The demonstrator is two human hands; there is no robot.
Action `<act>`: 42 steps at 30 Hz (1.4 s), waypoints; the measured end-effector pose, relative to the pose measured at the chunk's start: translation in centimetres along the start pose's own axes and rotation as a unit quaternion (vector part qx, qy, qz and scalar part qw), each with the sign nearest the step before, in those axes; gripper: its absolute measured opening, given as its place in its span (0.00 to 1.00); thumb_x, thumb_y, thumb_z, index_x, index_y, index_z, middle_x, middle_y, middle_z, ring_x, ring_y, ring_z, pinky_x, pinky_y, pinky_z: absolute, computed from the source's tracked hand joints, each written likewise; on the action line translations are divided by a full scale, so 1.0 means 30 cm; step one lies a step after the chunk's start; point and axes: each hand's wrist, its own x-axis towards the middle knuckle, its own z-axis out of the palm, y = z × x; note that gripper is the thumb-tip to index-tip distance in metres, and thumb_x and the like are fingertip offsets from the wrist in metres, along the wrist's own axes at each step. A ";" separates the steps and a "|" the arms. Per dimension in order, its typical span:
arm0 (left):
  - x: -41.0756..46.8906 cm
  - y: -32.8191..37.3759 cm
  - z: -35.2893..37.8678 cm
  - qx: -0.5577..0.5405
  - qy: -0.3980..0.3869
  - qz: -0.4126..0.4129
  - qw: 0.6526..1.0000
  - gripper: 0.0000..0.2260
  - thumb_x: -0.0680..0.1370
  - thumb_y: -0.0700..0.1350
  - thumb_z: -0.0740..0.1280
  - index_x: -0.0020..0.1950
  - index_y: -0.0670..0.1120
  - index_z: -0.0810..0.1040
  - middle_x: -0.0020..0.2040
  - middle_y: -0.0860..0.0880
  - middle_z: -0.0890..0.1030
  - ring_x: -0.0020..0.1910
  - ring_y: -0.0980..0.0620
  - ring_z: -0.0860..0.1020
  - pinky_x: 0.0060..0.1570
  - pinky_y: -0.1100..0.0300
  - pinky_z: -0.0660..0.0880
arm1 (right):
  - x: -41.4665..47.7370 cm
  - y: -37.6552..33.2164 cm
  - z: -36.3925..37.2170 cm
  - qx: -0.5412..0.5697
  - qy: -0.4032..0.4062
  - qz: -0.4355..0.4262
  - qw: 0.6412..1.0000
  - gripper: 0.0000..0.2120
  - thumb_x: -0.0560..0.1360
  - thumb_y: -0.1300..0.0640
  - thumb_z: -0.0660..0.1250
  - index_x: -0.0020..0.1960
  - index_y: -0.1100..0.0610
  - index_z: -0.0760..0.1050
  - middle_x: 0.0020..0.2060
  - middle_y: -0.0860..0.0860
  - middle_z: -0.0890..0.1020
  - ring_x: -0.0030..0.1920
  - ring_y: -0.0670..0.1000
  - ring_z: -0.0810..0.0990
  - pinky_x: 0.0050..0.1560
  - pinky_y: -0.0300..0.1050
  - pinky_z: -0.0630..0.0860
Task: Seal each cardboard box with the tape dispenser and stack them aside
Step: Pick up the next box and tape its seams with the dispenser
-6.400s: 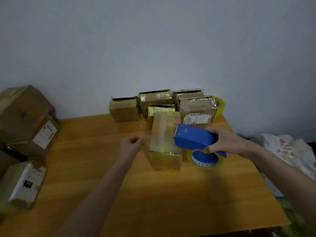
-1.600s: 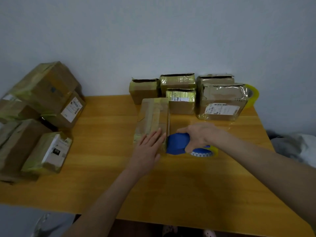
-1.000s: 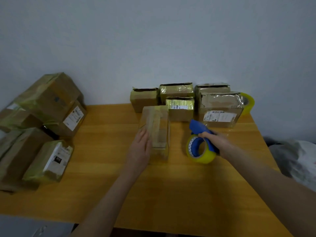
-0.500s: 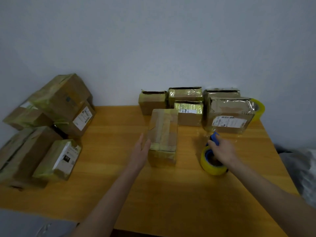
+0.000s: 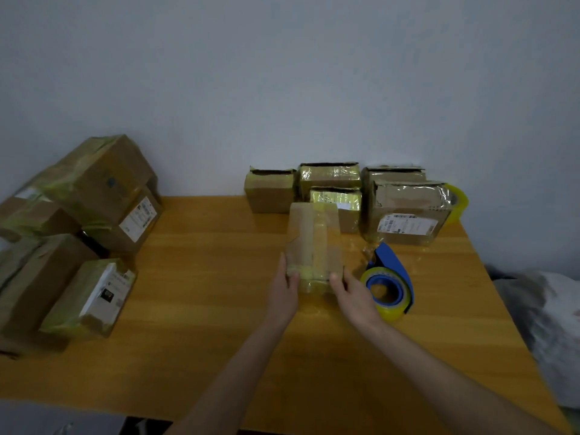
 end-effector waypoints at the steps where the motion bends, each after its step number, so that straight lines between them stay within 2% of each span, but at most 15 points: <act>1: 0.000 -0.006 0.001 -0.002 -0.001 0.003 1.000 0.24 0.83 0.45 0.55 0.78 0.46 0.51 0.77 0.50 0.59 0.74 0.52 0.59 0.60 0.71 0.58 | -0.004 0.006 0.001 0.002 0.001 -0.008 1.000 0.25 0.83 0.45 0.51 0.77 0.55 0.58 0.57 0.51 0.79 0.52 0.50 0.77 0.49 0.43 0.74; 5: 0.007 -0.039 -0.048 0.010 -0.028 0.028 0.999 0.24 0.83 0.44 0.55 0.78 0.46 0.51 0.77 0.50 0.58 0.74 0.53 0.58 0.60 0.73 0.57 | 0.009 0.017 0.000 0.016 -0.032 0.003 0.999 0.26 0.83 0.44 0.50 0.76 0.57 0.60 0.61 0.54 0.78 0.58 0.52 0.77 0.56 0.46 0.74; 8: 0.012 -0.050 -0.090 0.019 -0.043 0.039 0.998 0.23 0.83 0.45 0.56 0.78 0.45 0.54 0.76 0.49 0.61 0.73 0.52 0.62 0.64 0.67 0.62 | 0.012 0.035 -0.031 0.010 -0.068 0.011 0.998 0.27 0.81 0.41 0.51 0.73 0.57 0.66 0.62 0.53 0.78 0.53 0.47 0.73 0.49 0.40 0.69; 10: 0.014 -0.051 -0.113 0.051 0.031 0.041 0.997 0.21 0.82 0.46 0.61 0.75 0.46 0.64 0.68 0.47 0.72 0.62 0.52 0.73 0.56 0.64 0.70 | 0.006 0.052 -0.040 -0.015 -0.018 -0.003 1.000 0.29 0.79 0.39 0.55 0.71 0.58 0.68 0.56 0.51 0.80 0.48 0.45 0.73 0.45 0.37 0.69; 12: 0.010 -0.047 -0.124 0.098 0.102 0.069 0.988 0.17 0.79 0.48 0.65 0.67 0.47 0.73 0.49 0.49 0.77 0.45 0.54 0.75 0.42 0.65 0.72 | 0.005 0.058 -0.038 -0.027 0.037 -0.023 0.999 0.31 0.78 0.39 0.60 0.73 0.58 0.66 0.43 0.42 0.77 0.42 0.41 0.73 0.39 0.30 0.67; 14: 0.006 -0.038 -0.122 0.112 0.095 0.085 0.986 0.14 0.78 0.48 0.67 0.63 0.49 0.76 0.38 0.50 0.77 0.38 0.51 0.77 0.35 0.61 0.74 | 0.013 0.055 -0.027 -0.026 0.044 -0.032 0.998 0.31 0.77 0.42 0.63 0.74 0.58 0.65 0.36 0.40 0.72 0.40 0.43 0.74 0.37 0.31 0.68; 16: 0.007 -0.035 -0.115 0.098 0.078 0.087 0.988 0.12 0.77 0.47 0.68 0.60 0.50 0.77 0.34 0.52 0.79 0.35 0.53 0.79 0.35 0.61 0.77 | 0.017 0.048 -0.015 -0.021 0.043 -0.033 0.998 0.29 0.78 0.46 0.64 0.74 0.58 0.64 0.36 0.44 0.77 0.39 0.46 0.79 0.39 0.33 0.73; 19: 0.012 -0.045 -0.111 0.054 0.071 0.078 0.993 0.12 0.76 0.43 0.70 0.59 0.50 0.79 0.33 0.54 0.79 0.32 0.59 0.79 0.37 0.61 0.80 | 0.015 0.050 0.000 0.014 0.058 -0.020 0.998 0.27 0.78 0.54 0.67 0.74 0.57 0.64 0.32 0.46 0.80 0.32 0.41 0.79 0.33 0.27 0.73; 23: 0.023 -0.067 -0.111 0.053 0.054 0.092 0.993 0.11 0.74 0.41 0.72 0.56 0.45 0.79 0.33 0.55 0.78 0.32 0.58 0.78 0.36 0.66 0.77 | 0.018 0.052 0.003 0.005 0.062 -0.002 0.998 0.28 0.76 0.56 0.69 0.73 0.56 0.65 0.33 0.47 0.81 0.33 0.41 0.79 0.32 0.27 0.73; 27: 0.042 -0.074 -0.124 0.173 0.037 0.163 0.971 0.19 0.67 0.46 0.78 0.51 0.45 0.74 0.41 0.52 0.73 0.38 0.55 0.72 0.39 0.69 0.69 | 0.029 0.039 -0.025 -0.174 0.062 -0.017 0.983 0.35 0.70 0.42 0.73 0.71 0.54 0.65 0.49 0.49 0.81 0.45 0.48 0.79 0.42 0.41 0.77; 31: 0.076 -0.028 -0.094 0.178 -0.010 0.158 0.971 0.36 0.65 0.51 0.79 0.67 0.39 0.68 0.61 0.45 0.72 0.59 0.50 0.72 0.54 0.64 0.68 | 0.070 0.024 -0.018 -0.214 0.044 -0.068 0.973 0.48 0.65 0.36 0.73 0.77 0.47 0.53 0.67 0.52 0.69 0.60 0.54 0.75 0.52 0.49 0.77; 34: 0.091 -0.022 -0.084 0.208 -0.081 0.147 0.964 0.44 0.70 0.51 0.75 0.77 0.42 0.53 0.73 0.43 0.66 0.70 0.46 0.67 0.66 0.54 0.67 | 0.098 0.033 -0.010 -0.240 0.019 -0.085 0.967 0.46 0.69 0.36 0.69 0.78 0.45 0.49 0.64 0.54 0.76 0.56 0.55 0.79 0.52 0.50 0.79; 37: 0.085 -0.056 -0.085 0.226 -0.080 0.171 0.956 0.44 0.71 0.49 0.73 0.78 0.45 0.48 0.72 0.41 0.67 0.66 0.44 0.71 0.64 0.54 0.69 | 0.099 0.062 -0.003 -0.253 0.028 -0.114 0.960 0.42 0.72 0.38 0.67 0.78 0.43 0.48 0.64 0.55 0.77 0.54 0.54 0.80 0.54 0.49 0.79; 39: 0.086 -0.078 -0.092 0.213 -0.066 0.175 0.959 0.44 0.72 0.47 0.74 0.77 0.46 0.48 0.69 0.41 0.71 0.61 0.44 0.75 0.58 0.58 0.71 | 0.096 0.083 -0.003 -0.217 0.015 -0.134 0.967 0.40 0.74 0.43 0.68 0.77 0.42 0.48 0.69 0.56 0.73 0.60 0.54 0.79 0.60 0.49 0.76; 42: 0.095 -0.103 -0.115 0.159 -0.102 0.170 0.967 0.43 0.73 0.41 0.73 0.76 0.53 0.46 0.69 0.44 0.71 0.61 0.49 0.76 0.57 0.64 0.74 | 0.109 0.105 -0.034 -0.169 -0.028 -0.142 0.975 0.41 0.73 0.48 0.71 0.76 0.40 0.48 0.73 0.55 0.67 0.66 0.53 0.74 0.66 0.48 0.73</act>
